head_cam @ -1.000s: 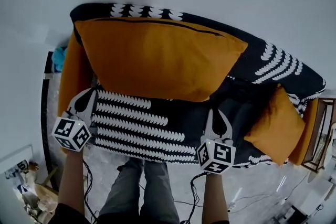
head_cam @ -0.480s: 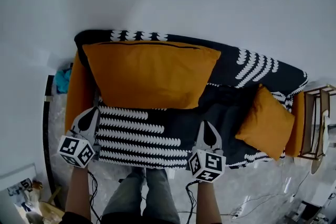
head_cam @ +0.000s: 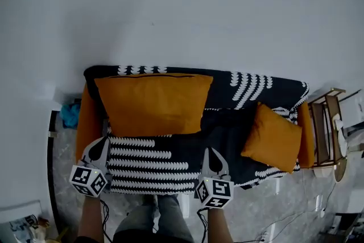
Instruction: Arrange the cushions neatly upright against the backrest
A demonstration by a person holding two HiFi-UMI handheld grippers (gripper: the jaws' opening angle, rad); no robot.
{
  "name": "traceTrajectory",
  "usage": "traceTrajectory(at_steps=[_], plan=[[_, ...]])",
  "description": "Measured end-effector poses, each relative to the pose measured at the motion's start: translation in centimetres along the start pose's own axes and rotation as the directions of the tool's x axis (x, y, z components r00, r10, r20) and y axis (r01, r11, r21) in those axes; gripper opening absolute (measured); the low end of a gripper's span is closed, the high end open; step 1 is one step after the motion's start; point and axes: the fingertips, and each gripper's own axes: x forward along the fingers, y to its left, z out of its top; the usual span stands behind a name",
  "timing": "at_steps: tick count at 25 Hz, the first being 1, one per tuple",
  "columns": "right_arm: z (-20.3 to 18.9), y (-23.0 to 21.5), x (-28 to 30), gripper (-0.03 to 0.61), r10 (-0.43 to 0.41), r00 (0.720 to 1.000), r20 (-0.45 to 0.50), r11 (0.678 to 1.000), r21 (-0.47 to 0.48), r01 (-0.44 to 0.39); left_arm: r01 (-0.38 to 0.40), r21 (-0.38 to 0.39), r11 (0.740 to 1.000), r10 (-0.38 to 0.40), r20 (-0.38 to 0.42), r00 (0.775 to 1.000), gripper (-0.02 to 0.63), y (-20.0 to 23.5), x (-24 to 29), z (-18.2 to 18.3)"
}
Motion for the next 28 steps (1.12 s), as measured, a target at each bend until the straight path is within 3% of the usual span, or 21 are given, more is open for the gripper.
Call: traceTrajectory(at_steps=[10,17,23,28], plan=[[4.6,0.6,-9.3,0.012,-0.063,0.994,0.094,0.997,0.048,0.059,0.118,0.08,0.99,-0.122,0.052,0.991,0.0,-4.9,-3.8,6.1],[8.0,-1.2,-15.7,0.012,-0.173,0.97,0.169,0.983,0.099,0.158,0.252,0.145,0.957,-0.262,0.05,0.964,0.002,-10.4,-4.5,9.4],[9.4,-2.8,-20.8,0.012,-0.257,0.944,0.209,0.966,0.064,0.249,0.375,0.193,0.907,-0.386,0.023,0.922,0.002,-15.8,-4.0,10.9],[8.7,-5.6,-25.4,0.012,-0.356,0.908,0.222,0.934,0.102,0.341,0.496,0.21,0.843,-0.503,-0.022,0.864,0.002,-21.8,-3.0,10.1]])
